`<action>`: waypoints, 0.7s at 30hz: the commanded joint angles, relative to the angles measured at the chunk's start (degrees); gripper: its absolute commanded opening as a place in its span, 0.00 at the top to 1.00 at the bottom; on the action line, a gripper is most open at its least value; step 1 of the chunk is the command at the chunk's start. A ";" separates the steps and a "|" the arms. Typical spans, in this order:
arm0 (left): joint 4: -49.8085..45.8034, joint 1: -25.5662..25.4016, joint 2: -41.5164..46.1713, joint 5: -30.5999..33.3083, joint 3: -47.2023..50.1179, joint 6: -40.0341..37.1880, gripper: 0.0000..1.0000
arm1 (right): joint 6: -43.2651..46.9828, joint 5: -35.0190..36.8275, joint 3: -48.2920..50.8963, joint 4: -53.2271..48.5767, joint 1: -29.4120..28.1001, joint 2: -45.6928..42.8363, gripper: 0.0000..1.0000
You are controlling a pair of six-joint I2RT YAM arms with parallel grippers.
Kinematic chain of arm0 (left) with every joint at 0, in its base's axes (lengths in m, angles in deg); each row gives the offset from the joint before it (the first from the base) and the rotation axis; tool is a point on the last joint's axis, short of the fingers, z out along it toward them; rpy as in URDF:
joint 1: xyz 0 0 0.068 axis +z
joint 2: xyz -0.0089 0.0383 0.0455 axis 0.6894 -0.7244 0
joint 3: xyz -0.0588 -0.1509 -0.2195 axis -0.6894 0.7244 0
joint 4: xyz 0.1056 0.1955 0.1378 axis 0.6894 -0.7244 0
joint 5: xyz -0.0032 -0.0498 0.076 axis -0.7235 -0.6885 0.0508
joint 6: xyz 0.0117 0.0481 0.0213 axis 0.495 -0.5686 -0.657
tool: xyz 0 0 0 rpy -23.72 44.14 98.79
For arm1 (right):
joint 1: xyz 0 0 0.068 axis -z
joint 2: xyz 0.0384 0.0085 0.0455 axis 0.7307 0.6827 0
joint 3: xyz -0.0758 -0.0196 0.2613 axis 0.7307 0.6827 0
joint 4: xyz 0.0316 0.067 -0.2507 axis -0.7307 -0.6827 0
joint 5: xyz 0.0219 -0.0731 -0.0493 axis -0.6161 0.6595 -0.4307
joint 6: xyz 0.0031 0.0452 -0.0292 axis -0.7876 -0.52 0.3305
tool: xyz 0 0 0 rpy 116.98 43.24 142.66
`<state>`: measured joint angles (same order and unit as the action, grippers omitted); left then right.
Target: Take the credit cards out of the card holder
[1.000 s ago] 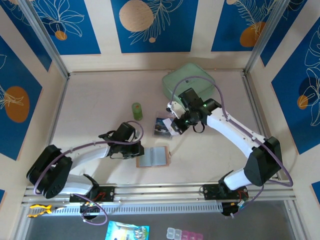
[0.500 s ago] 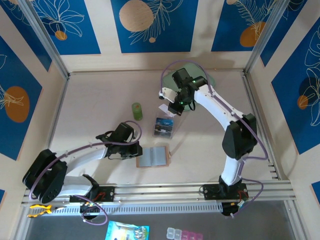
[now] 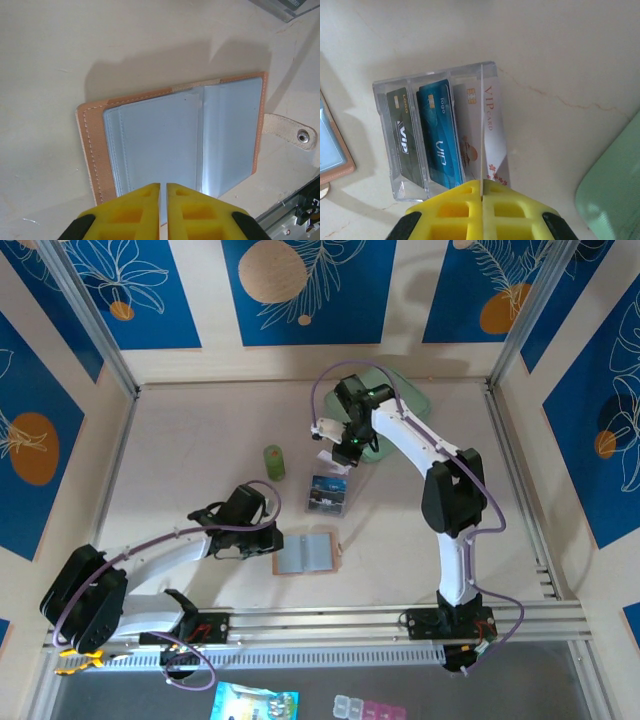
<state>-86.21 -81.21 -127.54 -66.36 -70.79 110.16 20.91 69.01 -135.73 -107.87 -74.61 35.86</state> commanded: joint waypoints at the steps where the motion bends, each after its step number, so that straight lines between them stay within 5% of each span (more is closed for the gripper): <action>1: -0.25 0.51 0.70 0.62 0.49 -0.10 0.89 | 1.39 0.05 -1.42 -1.80 0.47 1.18 1.00; 11: 0.56 0.46 -0.10 0.18 0.27 -0.12 0.89 | -0.03 1.67 -0.25 0.30 0.85 0.26 0.82; 21: 1.63 0.52 -0.52 0.01 0.83 0.29 0.88 | -6.59 1.43 3.59 4.92 0.93 -5.87 0.83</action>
<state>-85.75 -81.21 -127.60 -66.38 -70.74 110.19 18.31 71.37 -133.79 -105.08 -73.93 34.72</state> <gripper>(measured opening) 0.116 0.178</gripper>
